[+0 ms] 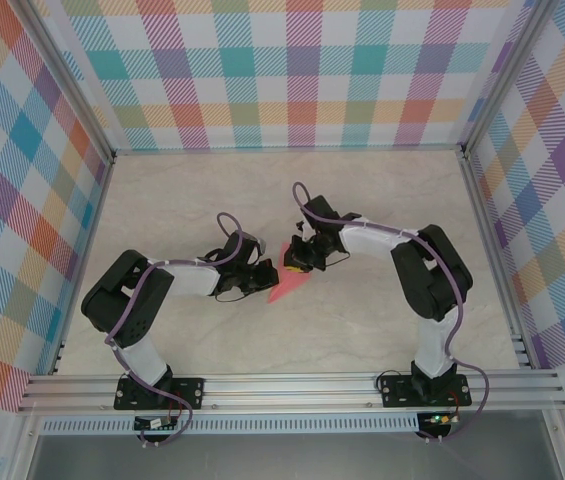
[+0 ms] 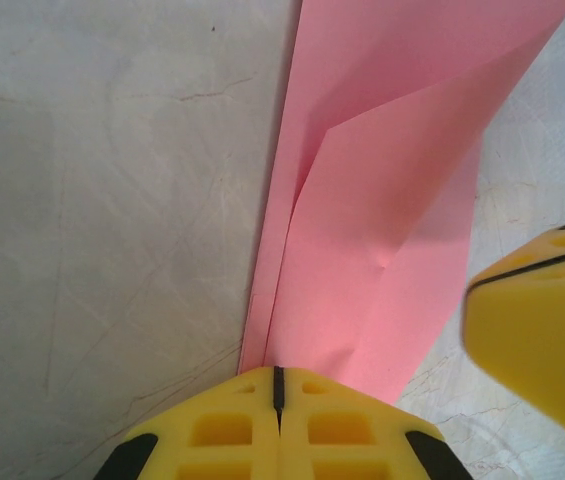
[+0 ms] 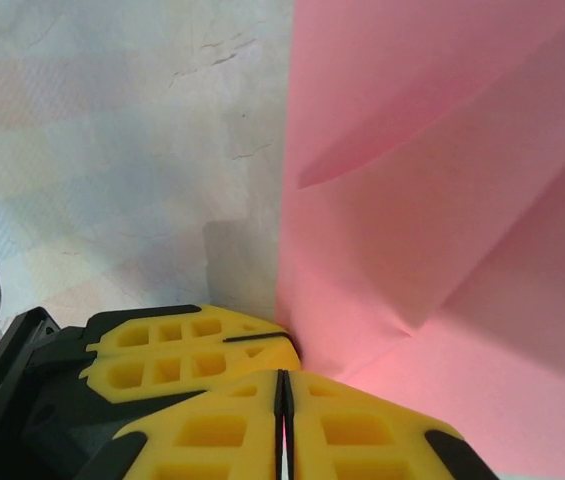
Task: Fold a paper plane with a square sheet of paper (pick it up from the middle)
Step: Fourth fold the wing at the center of the table.
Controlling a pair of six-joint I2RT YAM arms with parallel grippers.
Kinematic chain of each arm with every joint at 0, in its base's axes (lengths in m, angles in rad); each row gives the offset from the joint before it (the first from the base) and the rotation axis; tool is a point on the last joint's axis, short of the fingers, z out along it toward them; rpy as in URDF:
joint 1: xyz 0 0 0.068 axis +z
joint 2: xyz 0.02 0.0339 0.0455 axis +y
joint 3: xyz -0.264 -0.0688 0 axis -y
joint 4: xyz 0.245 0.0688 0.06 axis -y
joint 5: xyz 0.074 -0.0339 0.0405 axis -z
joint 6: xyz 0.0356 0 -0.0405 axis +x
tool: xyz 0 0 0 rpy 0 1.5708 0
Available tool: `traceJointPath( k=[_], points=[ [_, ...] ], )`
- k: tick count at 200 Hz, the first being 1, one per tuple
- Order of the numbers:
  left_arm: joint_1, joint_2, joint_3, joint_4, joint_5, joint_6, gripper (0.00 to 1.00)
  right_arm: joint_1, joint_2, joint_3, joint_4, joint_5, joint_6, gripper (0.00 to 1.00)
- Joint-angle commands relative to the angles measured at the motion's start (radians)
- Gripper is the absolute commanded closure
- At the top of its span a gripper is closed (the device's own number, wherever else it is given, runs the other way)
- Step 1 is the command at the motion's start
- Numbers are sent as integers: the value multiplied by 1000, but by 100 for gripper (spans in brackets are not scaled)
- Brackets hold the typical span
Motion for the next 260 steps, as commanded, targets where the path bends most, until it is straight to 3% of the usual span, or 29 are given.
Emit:
traceJointPath(
  k=[1, 115, 177, 260],
  points=[
    [-7, 46, -14, -129, -39, 21, 99, 7, 36, -6, 57, -59, -29, 91],
    [-8, -11, 15, -165, -44, 28, 98, 4, 127, -48, 51, -4, -41, 93],
    [-8, -111, 52, -67, -13, -1, 94, 5, 138, -53, 27, 33, -41, 93],
    [-16, -8, 49, -28, 31, -21, 94, 4, 155, -48, 30, 31, -30, 93]
  ],
)
